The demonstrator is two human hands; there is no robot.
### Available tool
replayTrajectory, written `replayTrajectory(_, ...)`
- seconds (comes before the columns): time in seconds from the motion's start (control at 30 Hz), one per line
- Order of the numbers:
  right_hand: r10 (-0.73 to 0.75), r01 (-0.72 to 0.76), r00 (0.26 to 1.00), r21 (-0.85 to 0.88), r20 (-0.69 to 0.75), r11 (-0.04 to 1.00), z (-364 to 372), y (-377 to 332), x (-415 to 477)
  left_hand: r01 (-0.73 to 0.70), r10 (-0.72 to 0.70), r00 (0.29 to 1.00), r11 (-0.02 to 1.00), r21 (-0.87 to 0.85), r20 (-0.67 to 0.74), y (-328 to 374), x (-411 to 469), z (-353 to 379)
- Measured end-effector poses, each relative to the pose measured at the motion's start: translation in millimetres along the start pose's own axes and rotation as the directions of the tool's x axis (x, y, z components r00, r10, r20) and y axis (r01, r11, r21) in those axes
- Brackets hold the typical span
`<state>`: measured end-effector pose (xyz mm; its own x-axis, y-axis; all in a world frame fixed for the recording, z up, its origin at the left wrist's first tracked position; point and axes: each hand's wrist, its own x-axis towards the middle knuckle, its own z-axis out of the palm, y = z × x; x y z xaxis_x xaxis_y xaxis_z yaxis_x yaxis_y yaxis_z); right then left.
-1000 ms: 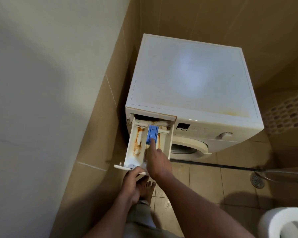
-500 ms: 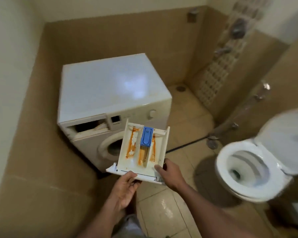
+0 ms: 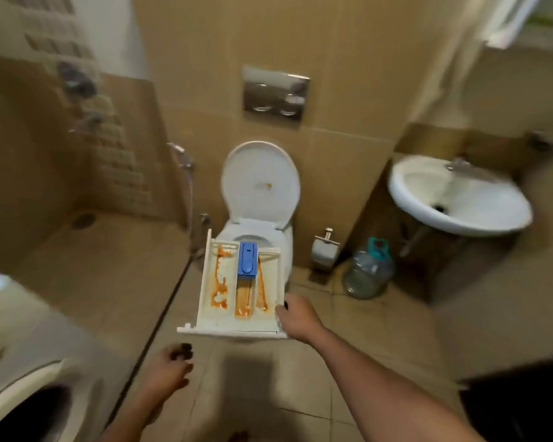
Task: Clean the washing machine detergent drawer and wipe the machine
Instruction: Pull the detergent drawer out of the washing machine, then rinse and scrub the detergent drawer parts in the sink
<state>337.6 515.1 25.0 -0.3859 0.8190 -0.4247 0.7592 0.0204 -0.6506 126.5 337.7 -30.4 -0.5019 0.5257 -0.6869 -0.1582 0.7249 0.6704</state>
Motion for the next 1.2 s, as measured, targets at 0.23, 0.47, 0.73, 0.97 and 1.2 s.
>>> replayTrajectory(0.23,0.229,-0.210,0.966,0.152,-0.121,0.966,-74,55,-22,-0.100,0.097,0.939,0.995,-0.005,0.330,124,14,60)
replayTrajectory(0.47,0.322,-0.291,0.930,0.185,-0.175,0.939,-136,93,-38,-0.236,0.079,0.759,0.958,0.161,0.646,201,-24,148)
replayTrajectory(0.73,0.322,-0.299,0.933,0.147,-0.163,0.943,-238,155,-21,-0.307,0.156,0.714,0.946,0.106,0.683,240,-23,252)
replayTrajectory(0.97,0.287,-0.237,0.937,0.241,-0.200,0.941,-363,214,1,-0.312,0.254,0.779,0.950,0.002,0.573,281,-46,378)
replayTrajectory(1.2,0.336,-0.055,0.918,0.773,-0.209,0.632,-468,268,21,-0.215,0.244,0.830,0.970,-0.116,0.502,336,-72,481)
